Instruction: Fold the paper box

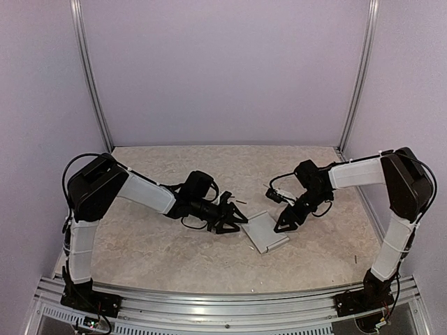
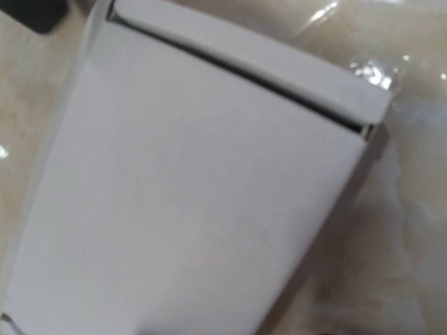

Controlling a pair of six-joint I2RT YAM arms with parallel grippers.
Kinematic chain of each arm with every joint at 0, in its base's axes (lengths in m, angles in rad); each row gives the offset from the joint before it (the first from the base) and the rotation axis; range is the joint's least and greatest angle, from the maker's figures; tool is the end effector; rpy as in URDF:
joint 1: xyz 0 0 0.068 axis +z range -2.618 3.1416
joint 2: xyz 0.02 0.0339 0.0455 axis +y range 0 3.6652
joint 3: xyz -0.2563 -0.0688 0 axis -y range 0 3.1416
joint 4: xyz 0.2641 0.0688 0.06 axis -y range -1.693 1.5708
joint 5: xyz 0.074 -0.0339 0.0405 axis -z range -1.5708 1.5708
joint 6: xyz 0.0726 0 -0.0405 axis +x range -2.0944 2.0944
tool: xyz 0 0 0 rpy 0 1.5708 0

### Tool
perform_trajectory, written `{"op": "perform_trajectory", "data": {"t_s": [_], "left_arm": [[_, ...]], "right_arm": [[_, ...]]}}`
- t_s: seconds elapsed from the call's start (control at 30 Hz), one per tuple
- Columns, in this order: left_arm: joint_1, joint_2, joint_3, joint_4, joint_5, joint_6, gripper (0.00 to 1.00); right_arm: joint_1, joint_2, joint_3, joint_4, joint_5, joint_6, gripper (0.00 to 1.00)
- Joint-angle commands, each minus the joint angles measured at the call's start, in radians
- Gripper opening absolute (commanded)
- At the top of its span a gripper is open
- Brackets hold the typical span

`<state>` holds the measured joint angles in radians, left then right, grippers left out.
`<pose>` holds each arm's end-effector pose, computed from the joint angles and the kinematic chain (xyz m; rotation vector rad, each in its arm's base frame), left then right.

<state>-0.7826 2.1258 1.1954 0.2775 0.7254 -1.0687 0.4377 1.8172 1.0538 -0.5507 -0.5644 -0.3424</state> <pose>0.2943 -0.3606 0.0775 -0.1130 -2.6681 1.6353 0.2998 0.1832 0.0919 -1.1616 2.5499 0.8281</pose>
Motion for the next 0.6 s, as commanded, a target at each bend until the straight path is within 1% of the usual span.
{"op": "perform_trajectory", "data": {"t_s": [0.0,0.13,0.23,0.37,0.43,0.57], "left_arm": [[-0.012,0.088,0.048,0.007,0.039,-0.019,0.50],[-0.013,0.114,0.066,0.045,0.051,-0.026,0.50],[-0.014,0.108,0.076,0.060,0.055,-0.001,0.49],[-0.020,0.059,0.068,0.049,0.033,0.035,0.48],[-0.020,0.033,0.045,0.054,0.022,0.039,0.46],[-0.020,-0.014,-0.002,0.088,0.022,0.030,0.46]], "right_arm": [[0.008,0.032,0.004,0.008,0.048,0.006,0.54],[0.008,0.035,0.004,0.009,0.041,0.006,0.54],[0.007,0.040,0.006,0.009,0.046,0.005,0.54],[0.007,0.038,0.006,0.010,0.050,0.005,0.54],[0.007,0.036,0.005,0.011,0.053,0.004,0.54],[0.007,0.036,0.005,0.011,0.059,0.003,0.54]]}}
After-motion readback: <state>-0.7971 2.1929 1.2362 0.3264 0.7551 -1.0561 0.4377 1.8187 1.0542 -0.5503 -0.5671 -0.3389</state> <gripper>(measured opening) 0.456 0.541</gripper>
